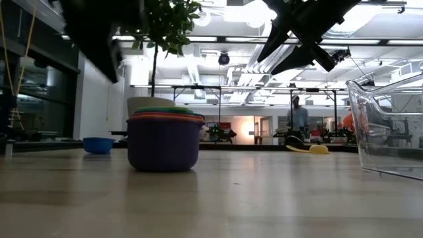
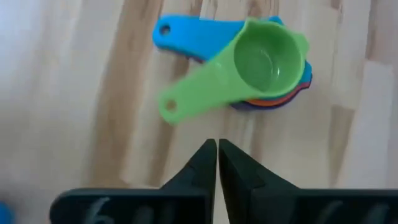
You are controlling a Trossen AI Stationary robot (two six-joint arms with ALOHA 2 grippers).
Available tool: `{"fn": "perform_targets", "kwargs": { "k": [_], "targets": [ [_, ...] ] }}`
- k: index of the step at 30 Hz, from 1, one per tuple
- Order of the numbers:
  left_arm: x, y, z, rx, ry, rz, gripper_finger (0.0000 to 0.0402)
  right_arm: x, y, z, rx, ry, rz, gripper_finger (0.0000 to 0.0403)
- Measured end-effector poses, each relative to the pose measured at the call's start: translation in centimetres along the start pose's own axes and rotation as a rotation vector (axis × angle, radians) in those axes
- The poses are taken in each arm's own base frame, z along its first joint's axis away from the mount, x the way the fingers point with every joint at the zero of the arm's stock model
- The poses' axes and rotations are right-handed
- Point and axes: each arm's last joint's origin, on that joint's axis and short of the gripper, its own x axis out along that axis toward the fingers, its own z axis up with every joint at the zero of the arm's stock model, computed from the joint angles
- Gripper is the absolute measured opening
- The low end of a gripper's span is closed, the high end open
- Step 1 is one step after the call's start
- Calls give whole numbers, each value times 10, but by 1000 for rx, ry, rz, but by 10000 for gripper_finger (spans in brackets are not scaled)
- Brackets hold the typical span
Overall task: Nest measuring cups in basket
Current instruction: Stack the green measuring cup on top of the light blue measuring cup
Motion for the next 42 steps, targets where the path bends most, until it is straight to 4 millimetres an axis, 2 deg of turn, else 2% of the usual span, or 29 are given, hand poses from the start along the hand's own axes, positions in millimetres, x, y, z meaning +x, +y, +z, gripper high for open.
{"fn": "perform_targets", "kwargs": {
  "k": [3,6,11,17,28,39,42],
  "targets": [
    [12,-5,-22,-140,-20,-8,4,1,0,1,2,-2,-3,190],
    [31,-10,-34,-246,-34,-37,1,1,-1,1,4,-3,-5,190],
    [62,-13,-35,-273,-14,-15,0,1,-1,1,0,-2,-8,190],
    [85,2,-18,-253,15,35,0,1,-1,1,5,-4,-5,190],
    [78,20,23,-197,-63,12,0,1,0,2,13,-5,-2,190],
    [77,28,31,-198,-107,24,0,1,-1,1,29,-5,-4,190],
    [70,29,32,-196,-118,20,0,1,-1,1,29,-5,-4,190]
  ]
}}
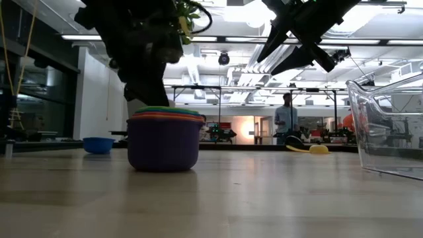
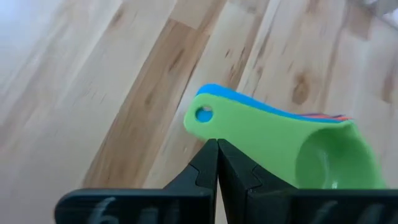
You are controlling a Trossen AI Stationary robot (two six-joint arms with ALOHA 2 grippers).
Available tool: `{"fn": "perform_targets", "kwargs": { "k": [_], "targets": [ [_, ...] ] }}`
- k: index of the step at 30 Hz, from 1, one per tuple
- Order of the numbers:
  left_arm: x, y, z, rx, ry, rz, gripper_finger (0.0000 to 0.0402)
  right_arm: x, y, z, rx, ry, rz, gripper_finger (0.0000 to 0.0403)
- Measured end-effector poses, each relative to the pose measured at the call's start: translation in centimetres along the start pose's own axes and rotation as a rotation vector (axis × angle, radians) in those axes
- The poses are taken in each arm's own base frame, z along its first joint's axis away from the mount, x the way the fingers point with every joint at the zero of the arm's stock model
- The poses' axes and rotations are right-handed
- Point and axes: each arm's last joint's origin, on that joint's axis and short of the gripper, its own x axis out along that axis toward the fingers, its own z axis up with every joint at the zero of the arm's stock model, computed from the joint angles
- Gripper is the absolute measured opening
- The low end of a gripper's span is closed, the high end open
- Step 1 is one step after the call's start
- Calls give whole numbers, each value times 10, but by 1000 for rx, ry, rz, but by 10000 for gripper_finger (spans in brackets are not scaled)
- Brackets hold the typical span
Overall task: Nest measuring cups in basket
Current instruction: Stack the green measuring cup on top of the light blue measuring cup, then stack the blue measuring cup on top of the green measuring cup
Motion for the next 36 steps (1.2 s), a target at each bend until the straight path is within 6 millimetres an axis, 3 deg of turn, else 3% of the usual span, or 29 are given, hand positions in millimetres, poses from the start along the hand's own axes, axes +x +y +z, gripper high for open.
{"fn": "perform_targets", "kwargs": {
  "k": [3,9,12,16,21,28,36],
  "targets": [
    [-18,4,1,18,-7,9,0,0,0,0,0,0,0,190],
    [-81,11,0,147,-125,57,0,0,0,0,-7,2,-4,190],
    [-108,19,-6,193,-169,153,1,0,-1,0,-5,-9,-9,190],
    [-126,37,-19,181,-117,311,12,0,-1,0,-7,-11,-10,190],
    [-130,58,-27,128,15,365,64,0,-1,0,-11,-15,-15,190],
    [-103,96,-47,28,210,247,162,0,-1,0,-16,-14,-17,190],
    [-89,121,-45,-83,185,224,221,0,-2,0,-18,-11,-19,190]
  ]
}}
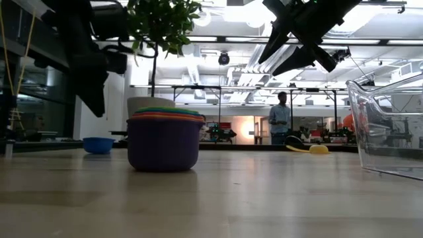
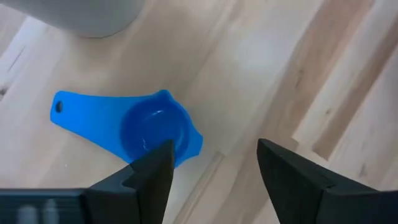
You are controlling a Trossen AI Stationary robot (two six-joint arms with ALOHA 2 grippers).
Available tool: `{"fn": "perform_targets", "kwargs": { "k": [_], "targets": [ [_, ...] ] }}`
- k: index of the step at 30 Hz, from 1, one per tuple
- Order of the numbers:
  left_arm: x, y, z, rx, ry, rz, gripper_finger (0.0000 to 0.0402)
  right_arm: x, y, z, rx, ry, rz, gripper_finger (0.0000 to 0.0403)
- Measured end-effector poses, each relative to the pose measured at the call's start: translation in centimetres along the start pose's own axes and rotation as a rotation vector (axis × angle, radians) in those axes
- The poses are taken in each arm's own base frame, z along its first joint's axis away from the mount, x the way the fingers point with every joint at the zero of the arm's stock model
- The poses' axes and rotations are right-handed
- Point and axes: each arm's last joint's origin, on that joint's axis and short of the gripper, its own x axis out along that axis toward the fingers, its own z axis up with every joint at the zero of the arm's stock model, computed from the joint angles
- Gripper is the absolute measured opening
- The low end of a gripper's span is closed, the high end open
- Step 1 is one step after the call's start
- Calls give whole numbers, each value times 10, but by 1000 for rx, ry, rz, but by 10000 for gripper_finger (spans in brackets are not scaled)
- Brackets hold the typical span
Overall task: Nest measuring cups in basket
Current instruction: Stack the blue measuring cup on top of the green measuring cup
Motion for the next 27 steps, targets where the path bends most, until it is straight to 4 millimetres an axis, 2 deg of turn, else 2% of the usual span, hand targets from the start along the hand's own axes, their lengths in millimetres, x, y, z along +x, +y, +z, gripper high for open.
{"fn": "perform_targets", "kwargs": {
  "k": [21,24,27],
  "targets": [
    [56,2,10,-11,202,129,217,0,1,0,13,7,10,190],
    [59,3,10,-6,206,161,200,0,1,0,18,6,13,190],
    [60,3,9,-3,218,166,148,0,1,0,19,6,14,190]
  ]
}}
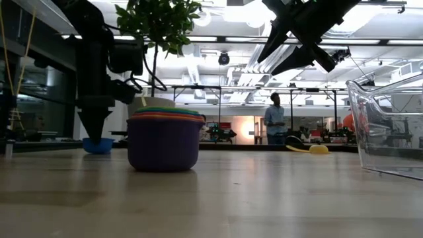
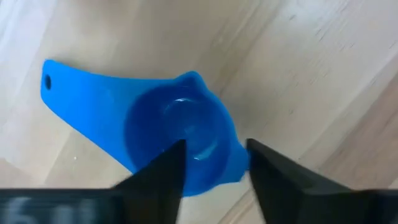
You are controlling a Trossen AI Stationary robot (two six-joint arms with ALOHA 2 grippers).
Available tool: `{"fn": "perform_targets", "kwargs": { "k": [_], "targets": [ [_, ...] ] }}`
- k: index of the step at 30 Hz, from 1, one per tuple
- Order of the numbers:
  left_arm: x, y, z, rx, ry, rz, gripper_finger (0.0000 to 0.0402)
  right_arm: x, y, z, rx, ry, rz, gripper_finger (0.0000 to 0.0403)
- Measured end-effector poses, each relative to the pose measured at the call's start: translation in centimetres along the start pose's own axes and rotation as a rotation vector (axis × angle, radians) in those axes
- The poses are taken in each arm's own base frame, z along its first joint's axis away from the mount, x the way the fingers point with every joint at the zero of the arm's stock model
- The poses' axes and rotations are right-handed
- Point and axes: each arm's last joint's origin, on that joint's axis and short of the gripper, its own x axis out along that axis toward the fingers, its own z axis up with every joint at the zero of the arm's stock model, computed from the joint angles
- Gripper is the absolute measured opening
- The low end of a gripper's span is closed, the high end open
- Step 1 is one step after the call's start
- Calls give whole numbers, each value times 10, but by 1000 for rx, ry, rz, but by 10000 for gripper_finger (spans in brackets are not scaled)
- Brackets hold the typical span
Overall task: Nest measuring cups in basket
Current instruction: Stack the blue measuring cup on top of the green measuring cup
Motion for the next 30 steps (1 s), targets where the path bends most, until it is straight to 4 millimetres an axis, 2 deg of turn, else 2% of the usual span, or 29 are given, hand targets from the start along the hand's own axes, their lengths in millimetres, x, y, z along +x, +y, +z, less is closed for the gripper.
{"fn": "perform_targets", "kwargs": {
  "k": [3,4,5,11,17,20,24,30],
  "targets": [
    [-1,-1,-3,13,18,3,56,0,0,0,2,-1,2,190],
    [-2,-2,-4,16,24,5,32,0,0,0,1,-1,2,190],
    [-3,-2,-4,16,24,3,26,0,0,0,1,-2,2,190],
    [-18,-16,-9,32,52,-86,28,0,0,0,0,-5,0,190],
    [-57,-43,-12,82,65,-234,27,0,0,0,-1,-7,-1,190],
    [-81,-65,-22,140,65,-314,24,0,0,0,-1,-7,-1,190],
    [-117,-103,-46,271,5,-381,16,0,0,0,-1,-7,-1,190],
    [-171,-151,-77,419,-298,-298,14,0,0,0,-6,-8,-2,190]
  ]
}}
